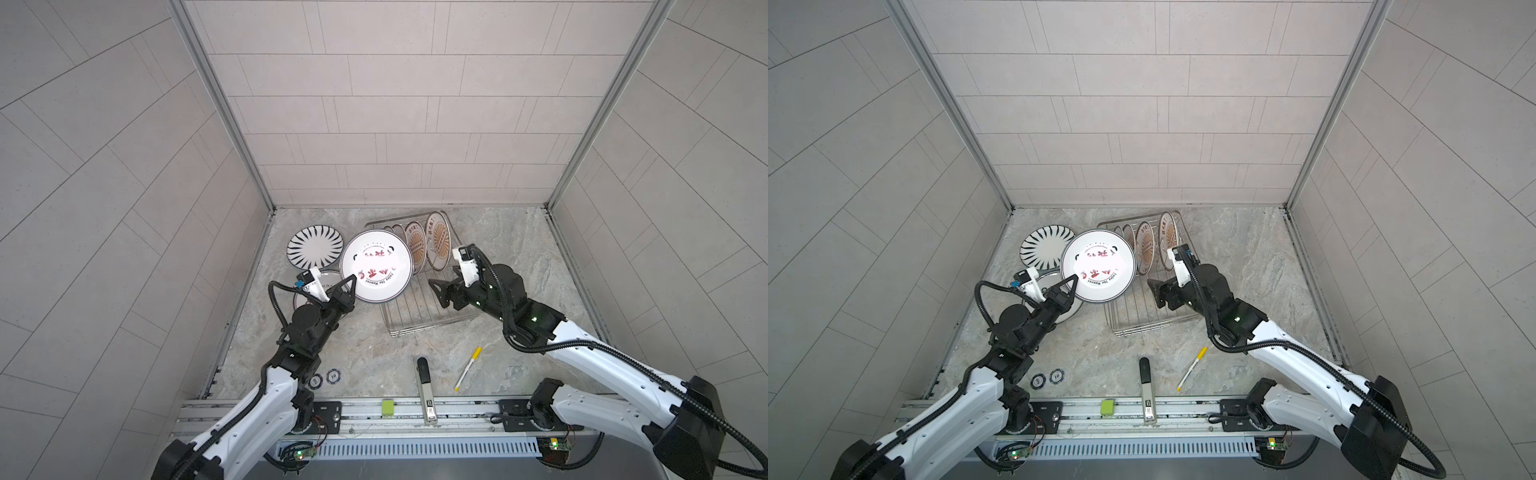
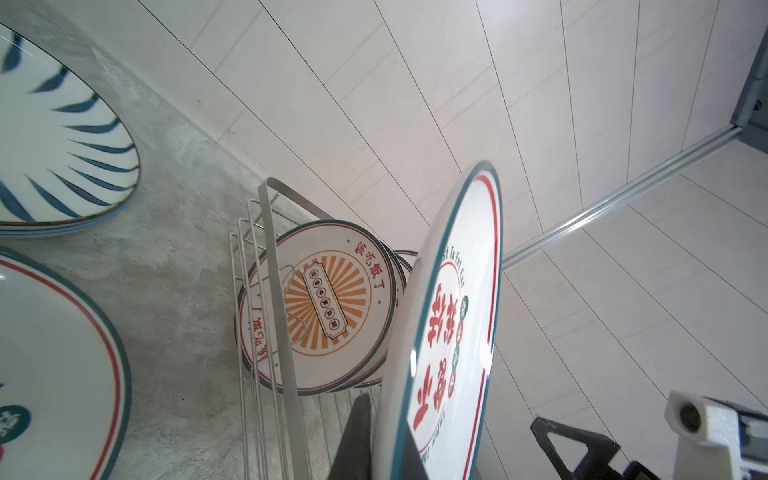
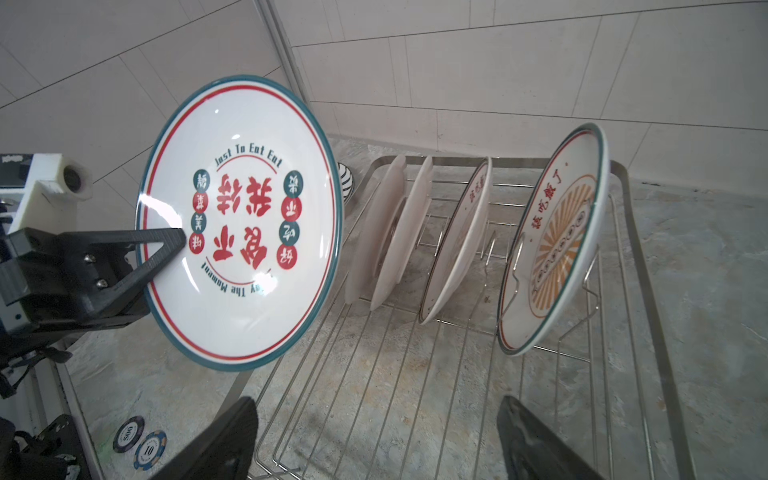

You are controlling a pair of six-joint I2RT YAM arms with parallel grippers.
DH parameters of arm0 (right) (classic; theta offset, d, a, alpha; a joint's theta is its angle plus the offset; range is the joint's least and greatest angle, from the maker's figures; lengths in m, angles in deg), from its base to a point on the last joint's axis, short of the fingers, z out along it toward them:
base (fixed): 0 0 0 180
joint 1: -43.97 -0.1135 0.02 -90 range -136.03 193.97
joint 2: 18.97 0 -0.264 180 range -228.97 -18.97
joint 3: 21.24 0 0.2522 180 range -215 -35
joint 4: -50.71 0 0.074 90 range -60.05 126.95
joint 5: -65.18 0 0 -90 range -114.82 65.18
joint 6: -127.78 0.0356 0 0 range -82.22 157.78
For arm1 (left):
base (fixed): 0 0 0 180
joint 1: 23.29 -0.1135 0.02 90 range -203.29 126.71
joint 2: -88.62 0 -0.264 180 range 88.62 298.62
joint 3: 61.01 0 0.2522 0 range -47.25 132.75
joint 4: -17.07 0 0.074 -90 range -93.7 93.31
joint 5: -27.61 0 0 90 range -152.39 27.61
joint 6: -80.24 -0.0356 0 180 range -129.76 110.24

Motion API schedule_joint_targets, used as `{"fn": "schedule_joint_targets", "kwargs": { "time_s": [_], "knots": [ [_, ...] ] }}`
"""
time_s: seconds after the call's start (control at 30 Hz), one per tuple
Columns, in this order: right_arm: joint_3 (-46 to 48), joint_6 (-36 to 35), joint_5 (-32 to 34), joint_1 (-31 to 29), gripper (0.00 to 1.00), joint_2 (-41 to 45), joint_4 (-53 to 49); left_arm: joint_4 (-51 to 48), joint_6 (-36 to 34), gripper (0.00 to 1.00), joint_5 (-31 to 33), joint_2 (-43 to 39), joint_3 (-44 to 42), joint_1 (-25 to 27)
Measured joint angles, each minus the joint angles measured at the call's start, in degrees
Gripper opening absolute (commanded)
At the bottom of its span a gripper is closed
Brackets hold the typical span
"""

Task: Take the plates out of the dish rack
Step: 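Carry the plate toward the table plates with the left gripper while the right withdraws, then lower the plate onto the red-text plate on the table with the left gripper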

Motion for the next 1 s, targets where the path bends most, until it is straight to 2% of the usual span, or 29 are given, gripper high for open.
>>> {"fn": "schedule_joint_targets", "kwargs": {
  "time_s": [0.03,0.2,0.33,0.7,1.0],
  "knots": [
    [-0.46,-0.28,0.52,-1.33,0.99,-0.66,0.02,-0.74,0.37,0.00,0.48,-0.87,0.00,-0.31],
    [-4.48,-1.01,3.61,-6.78,0.99,-5.49,0.02,-3.58,4.02,0.00,1.40,-3.78,-0.74,-2.36],
    [-7.34,-1.22,4.72,-8.57,0.99,-9.46,0.61,-6.10,8.13,0.00,2.60,-6.25,-2.73,-4.68],
    [-16.26,-3.23,6.54,-14.60,0.99,-21.53,0.50,-25.03,18.29,0.00,13.35,-19.45,-3.52,-6.43],
    [-20.85,-2.54,8.31,-17.35,0.99,-27.21,0.59,-39.23,24.90,0.00,21.46,-25.92,-3.45,-6.51]
  ]
}}
